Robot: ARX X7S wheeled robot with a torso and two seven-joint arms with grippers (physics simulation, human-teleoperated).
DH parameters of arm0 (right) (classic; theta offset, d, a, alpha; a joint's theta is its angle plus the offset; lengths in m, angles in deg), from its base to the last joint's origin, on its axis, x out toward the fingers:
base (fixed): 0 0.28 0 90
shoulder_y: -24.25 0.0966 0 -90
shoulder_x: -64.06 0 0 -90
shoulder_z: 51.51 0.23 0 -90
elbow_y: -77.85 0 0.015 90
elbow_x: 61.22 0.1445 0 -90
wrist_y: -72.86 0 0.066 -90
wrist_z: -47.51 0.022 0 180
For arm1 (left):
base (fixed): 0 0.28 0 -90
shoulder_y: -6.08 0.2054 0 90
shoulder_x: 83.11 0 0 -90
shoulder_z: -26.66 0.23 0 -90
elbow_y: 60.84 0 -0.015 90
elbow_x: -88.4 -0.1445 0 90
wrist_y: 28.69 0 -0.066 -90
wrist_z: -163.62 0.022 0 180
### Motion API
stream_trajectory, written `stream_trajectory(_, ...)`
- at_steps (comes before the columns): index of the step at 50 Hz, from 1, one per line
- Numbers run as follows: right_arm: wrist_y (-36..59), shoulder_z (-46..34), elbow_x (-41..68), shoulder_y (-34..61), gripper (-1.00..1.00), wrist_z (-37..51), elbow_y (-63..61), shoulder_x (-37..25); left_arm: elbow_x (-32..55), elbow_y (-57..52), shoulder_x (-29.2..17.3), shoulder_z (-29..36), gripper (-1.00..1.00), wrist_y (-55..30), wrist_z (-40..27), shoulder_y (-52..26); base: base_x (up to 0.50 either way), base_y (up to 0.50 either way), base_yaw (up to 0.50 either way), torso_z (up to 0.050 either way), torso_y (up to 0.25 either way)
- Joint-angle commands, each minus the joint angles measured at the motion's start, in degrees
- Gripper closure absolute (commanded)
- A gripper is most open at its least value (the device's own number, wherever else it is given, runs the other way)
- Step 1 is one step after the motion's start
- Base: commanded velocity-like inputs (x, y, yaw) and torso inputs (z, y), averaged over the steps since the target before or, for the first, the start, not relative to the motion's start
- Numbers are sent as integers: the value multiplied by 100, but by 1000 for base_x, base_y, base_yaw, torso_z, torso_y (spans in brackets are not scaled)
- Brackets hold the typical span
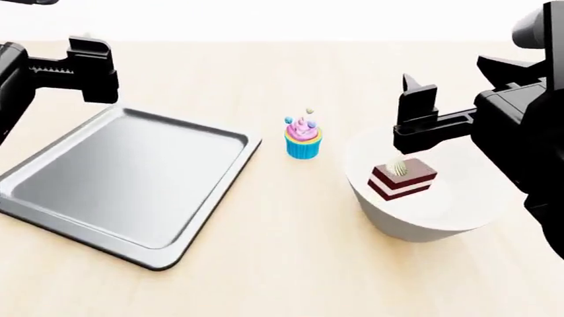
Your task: Pick up the bowl with cake and place it on the tray. Pick up the cupcake and place it on the tray.
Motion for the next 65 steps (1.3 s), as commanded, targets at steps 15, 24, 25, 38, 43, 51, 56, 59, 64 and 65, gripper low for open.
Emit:
stream_trajectory(15,-222,-190,261,218,-100,93,255,-337,270,21,-207,183,-100,193,-199,-56,46,233,0,0,0)
stream_trajectory(24,-275,-263,292,236,-100,68,377,-410,278,44,-215,286,-100,239,-216,-115,442,0,0,0,0)
stream_trajectory(25,-266,-302,322,255,-100,103,390,-428,281,43,-221,293,-100,244,-218,-119,0,0,0,0,13)
stream_trajectory(38,-580,-878,1626,558,-100,1145,931,-998,378,9,-315,340,-100,340,-281,-110,0,0,0,0,0)
stream_trajectory(43,-1024,-1562,3212,1244,-100,1996,1260,-1729,534,12,-384,366,-100,359,-391,-165,0,0,0,0,0)
stream_trajectory(51,-1592,-2512,5258,1955,-100,2840,1465,-3018,874,31,-551,414,-100,412,-658,-286,0,0,0,0,0)
stream_trajectory(56,-1612,-2841,5599,2103,-100,2870,1589,-3468,950,48,-582,483,-100,433,-735,-329,0,0,0,0,0)
stream_trajectory(59,-1565,-2948,5641,2154,-100,2835,1664,-3693,1017,56,-622,532,-100,431,-788,-360,0,0,0,0,0)
stream_trajectory(64,-1622,-2878,5575,1933,-100,2538,1576,-4081,1024,55,-633,600,-100,446,-812,-365,0,0,0,0,0)
stream_trajectory(65,-1634,-2870,5533,1843,-100,2446,1544,-4135,1023,58,-625,621,-100,446,-812,-369,0,0,0,0,0)
